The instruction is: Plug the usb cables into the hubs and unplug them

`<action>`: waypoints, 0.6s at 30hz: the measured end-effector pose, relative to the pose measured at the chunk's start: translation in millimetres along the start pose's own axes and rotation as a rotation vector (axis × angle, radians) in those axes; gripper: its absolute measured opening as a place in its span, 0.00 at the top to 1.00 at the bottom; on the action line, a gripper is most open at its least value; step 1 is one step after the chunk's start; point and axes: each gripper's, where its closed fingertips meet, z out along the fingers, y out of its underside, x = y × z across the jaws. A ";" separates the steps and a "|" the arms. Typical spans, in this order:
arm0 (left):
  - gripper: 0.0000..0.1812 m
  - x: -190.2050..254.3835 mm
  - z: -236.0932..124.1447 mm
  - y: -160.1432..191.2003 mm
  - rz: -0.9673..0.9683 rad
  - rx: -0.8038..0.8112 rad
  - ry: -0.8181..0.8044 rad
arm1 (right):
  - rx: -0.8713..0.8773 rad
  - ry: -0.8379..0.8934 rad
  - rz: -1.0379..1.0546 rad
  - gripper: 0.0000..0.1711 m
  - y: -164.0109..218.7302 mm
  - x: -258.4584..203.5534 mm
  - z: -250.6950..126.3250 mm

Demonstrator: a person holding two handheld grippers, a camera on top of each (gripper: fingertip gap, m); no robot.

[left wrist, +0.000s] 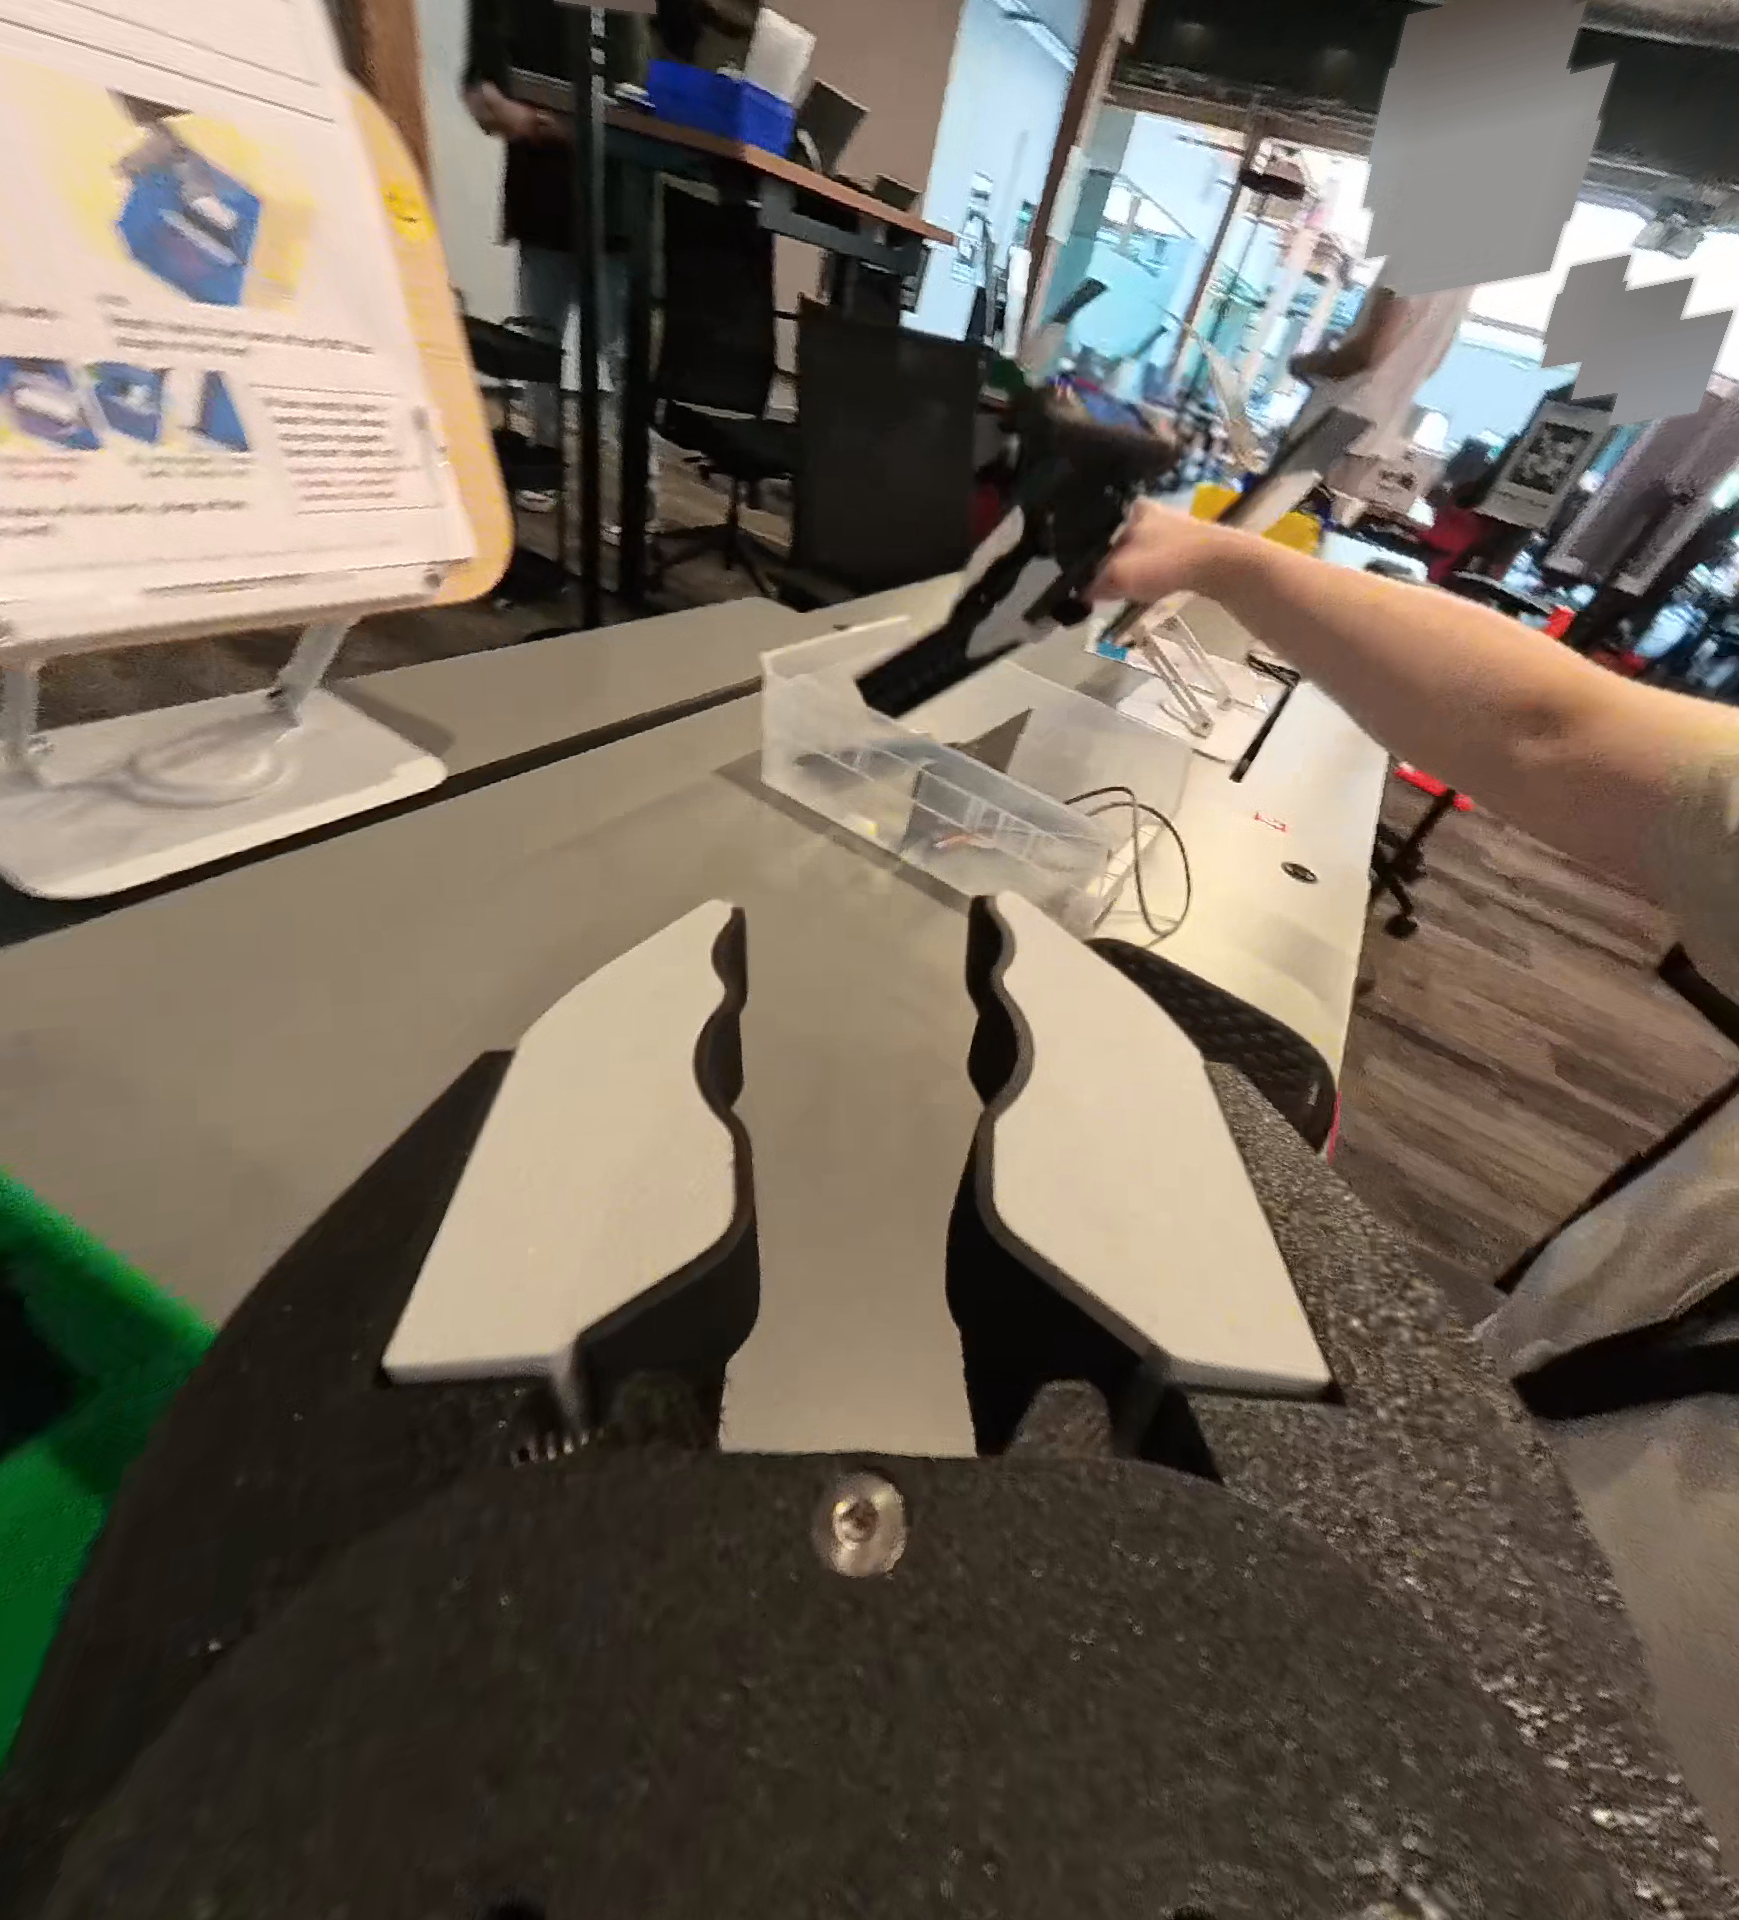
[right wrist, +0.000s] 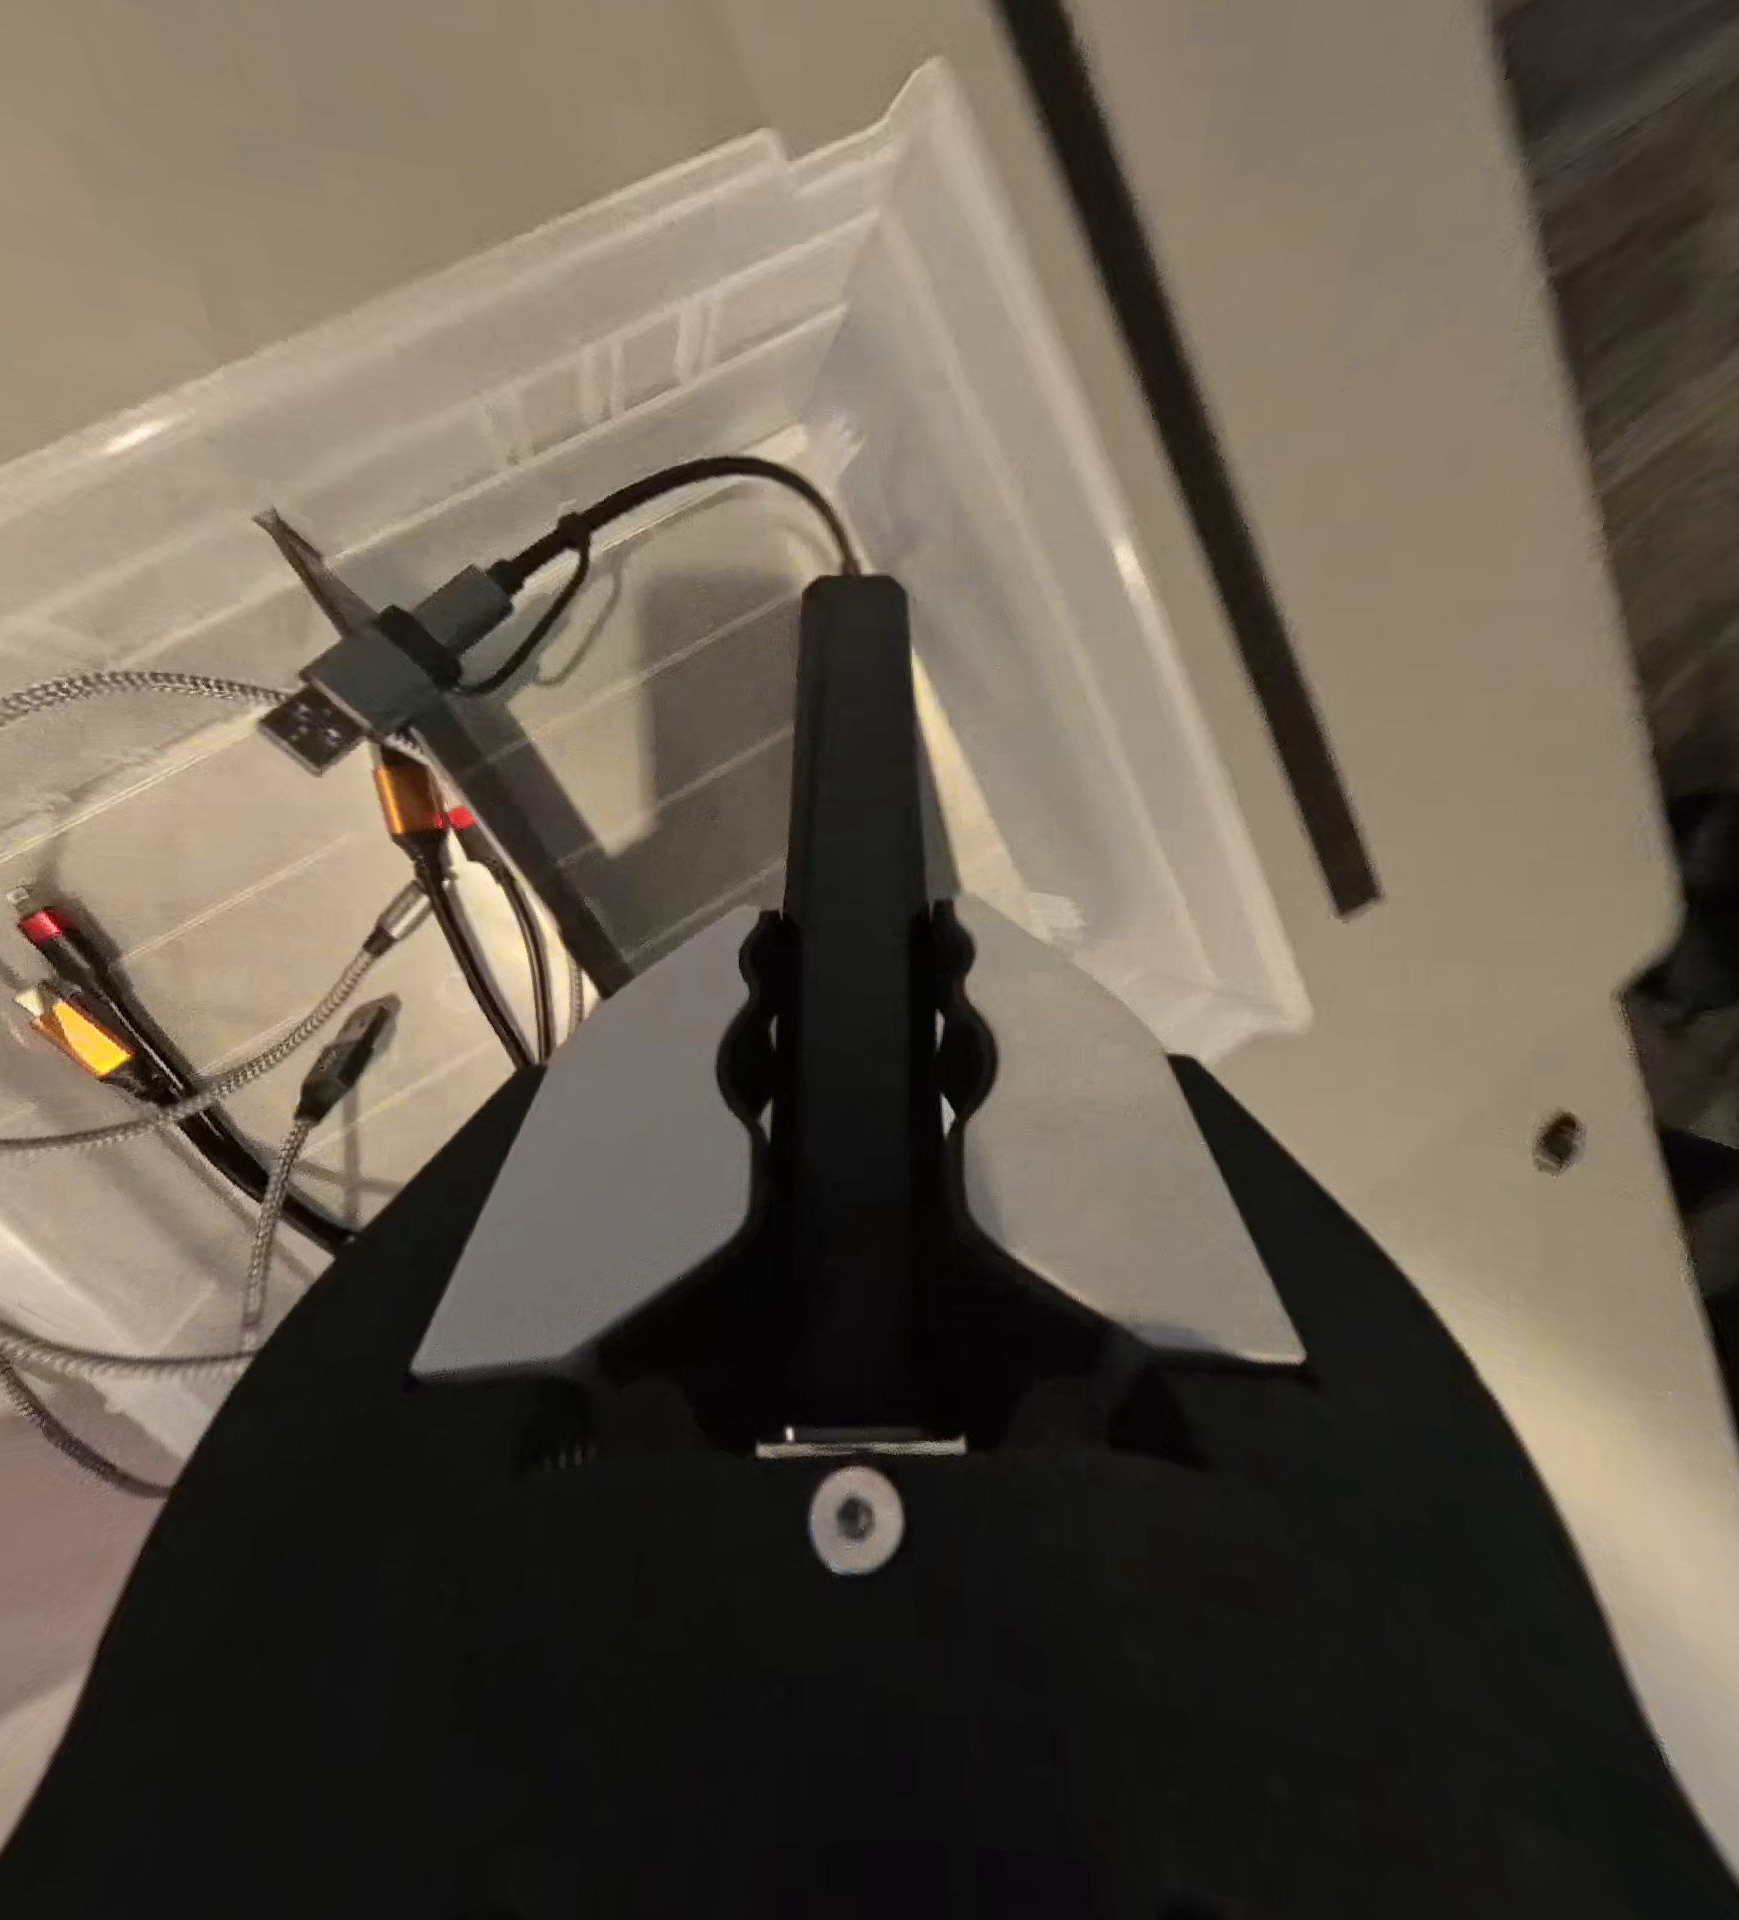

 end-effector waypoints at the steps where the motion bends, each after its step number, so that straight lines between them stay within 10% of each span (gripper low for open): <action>1: 0.78 -3.4 -7.9 1.9 -0.013 0.012 -0.024 | 0.003 -0.055 -0.001 0.83 -0.3 -4.6 12.0; 12: 0.79 -18.1 -30.1 6.9 -0.047 0.022 -0.121 | -0.217 -0.241 -0.097 0.83 40.9 -13.3 80.9; 15: 0.79 -15.4 -27.0 7.2 -0.051 0.009 -0.105 | -0.001 -0.087 -0.001 0.92 18.8 -3.8 33.9; 18: 0.79 -9.5 -29.0 10.7 -0.042 -0.001 -0.100 | 0.467 0.049 0.028 0.70 -4.9 -51.3 -72.2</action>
